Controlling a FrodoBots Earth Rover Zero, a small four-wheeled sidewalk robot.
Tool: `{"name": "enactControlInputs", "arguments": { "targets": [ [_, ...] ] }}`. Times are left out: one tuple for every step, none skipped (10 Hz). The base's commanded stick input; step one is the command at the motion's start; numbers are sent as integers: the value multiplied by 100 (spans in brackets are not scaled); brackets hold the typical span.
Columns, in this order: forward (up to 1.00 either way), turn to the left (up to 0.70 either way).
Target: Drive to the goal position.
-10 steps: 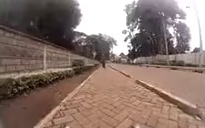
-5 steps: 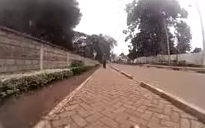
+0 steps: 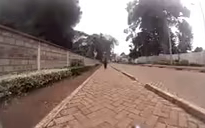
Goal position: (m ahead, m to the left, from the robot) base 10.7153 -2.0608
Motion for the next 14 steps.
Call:
{"name": "enactControlInputs", "arguments": {
  "targets": [
    [70,0],
    [70,0],
    [70,0],
    [70,0],
    [70,0],
    [70,-35],
    [70,-35],
    [70,-27],
    [70,-11],
    [70,0],
    [70,0],
    [70,0],
    [70,0],
    [70,0]
  ]
}}
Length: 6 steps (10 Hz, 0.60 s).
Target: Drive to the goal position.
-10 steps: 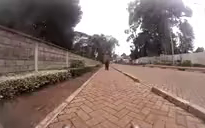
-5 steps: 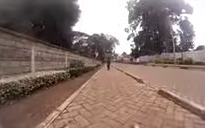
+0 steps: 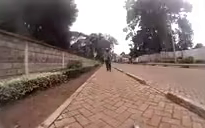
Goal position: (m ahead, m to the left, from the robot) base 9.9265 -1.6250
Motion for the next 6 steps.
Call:
{"name": "enactControlInputs", "arguments": {
  "targets": [
    [70,0],
    [70,0],
    [70,0],
    [70,0],
    [70,0],
    [70,0]
  ]
}}
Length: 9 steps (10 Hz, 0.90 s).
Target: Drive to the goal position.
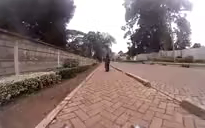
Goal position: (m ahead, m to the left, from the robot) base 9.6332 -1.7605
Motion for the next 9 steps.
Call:
{"name": "enactControlInputs", "arguments": {
  "targets": [
    [70,0],
    [70,0],
    [70,0],
    [70,0],
    [70,0],
    [70,0],
    [70,0],
    [70,0],
    [70,0]
  ]
}}
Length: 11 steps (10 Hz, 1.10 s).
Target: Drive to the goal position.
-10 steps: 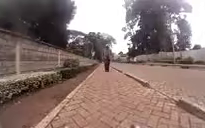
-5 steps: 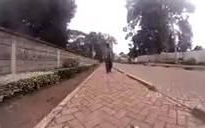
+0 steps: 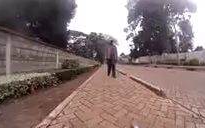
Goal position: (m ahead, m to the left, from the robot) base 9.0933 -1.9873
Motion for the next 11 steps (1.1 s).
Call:
{"name": "enactControlInputs", "arguments": {
  "targets": [
    [70,0],
    [70,-1],
    [70,-5],
    [70,-10],
    [70,-14],
    [70,-19],
    [70,-24],
    [70,-28],
    [70,-33],
    [70,-27],
    [70,-11]
  ]
}}
